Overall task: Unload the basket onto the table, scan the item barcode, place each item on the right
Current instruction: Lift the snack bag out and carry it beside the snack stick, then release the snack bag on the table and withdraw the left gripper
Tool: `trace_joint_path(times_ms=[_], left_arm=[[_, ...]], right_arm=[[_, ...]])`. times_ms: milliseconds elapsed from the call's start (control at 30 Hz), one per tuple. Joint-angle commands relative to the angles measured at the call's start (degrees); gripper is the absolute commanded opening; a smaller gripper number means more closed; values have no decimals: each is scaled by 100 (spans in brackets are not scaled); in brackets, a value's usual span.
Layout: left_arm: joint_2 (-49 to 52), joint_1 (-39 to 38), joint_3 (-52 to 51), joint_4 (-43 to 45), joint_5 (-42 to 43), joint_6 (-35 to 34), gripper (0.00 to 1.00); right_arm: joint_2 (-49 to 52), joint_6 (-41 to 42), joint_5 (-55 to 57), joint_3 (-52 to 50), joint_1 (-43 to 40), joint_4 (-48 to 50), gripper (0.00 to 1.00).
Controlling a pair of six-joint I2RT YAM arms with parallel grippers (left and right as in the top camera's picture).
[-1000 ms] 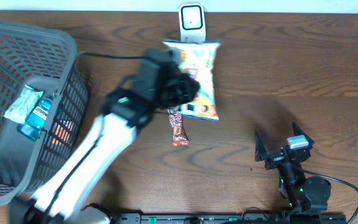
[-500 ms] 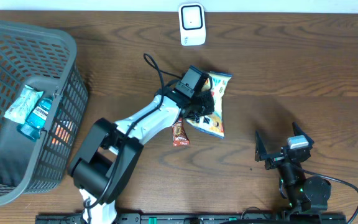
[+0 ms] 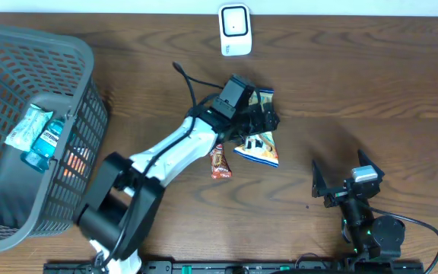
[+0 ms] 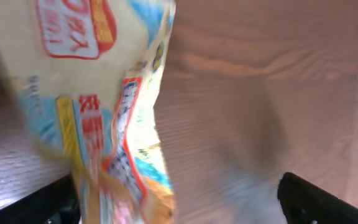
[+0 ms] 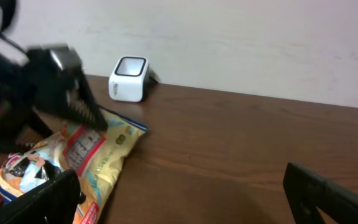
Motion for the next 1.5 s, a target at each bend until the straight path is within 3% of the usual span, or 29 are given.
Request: trace_joint_path(times_ms=[0, 167, 333, 400, 500, 867, 1133, 1433, 1467], left_arm=[[-544, 31, 192, -146, -446, 345, 100], [-752, 26, 192, -210, -610, 466, 100], [-669, 28, 186, -184, -636, 461, 43], [-612, 28, 186, -120, -634, 461, 34], [-472, 22, 186, -4, -632, 461, 27], [673, 22, 186, 127, -629, 273, 25], [1849, -107, 186, 470, -184, 66, 8], [1672, -535, 210, 955, -92, 297, 8], [1513, -540, 210, 935, -92, 439, 15]], right_arm=[[-31, -7, 2, -20, 24, -9, 99], [-31, -7, 2, -20, 24, -9, 99], [-31, -7, 2, -20, 24, -9, 99], [-31, -7, 2, -20, 24, -9, 99], [-31, -7, 2, -20, 24, -9, 99], [-31, -7, 2, -20, 24, -9, 99], [-31, -7, 2, -20, 24, -9, 99], [-31, -7, 2, -20, 24, -9, 99], [-31, -7, 2, -20, 24, -9, 99]])
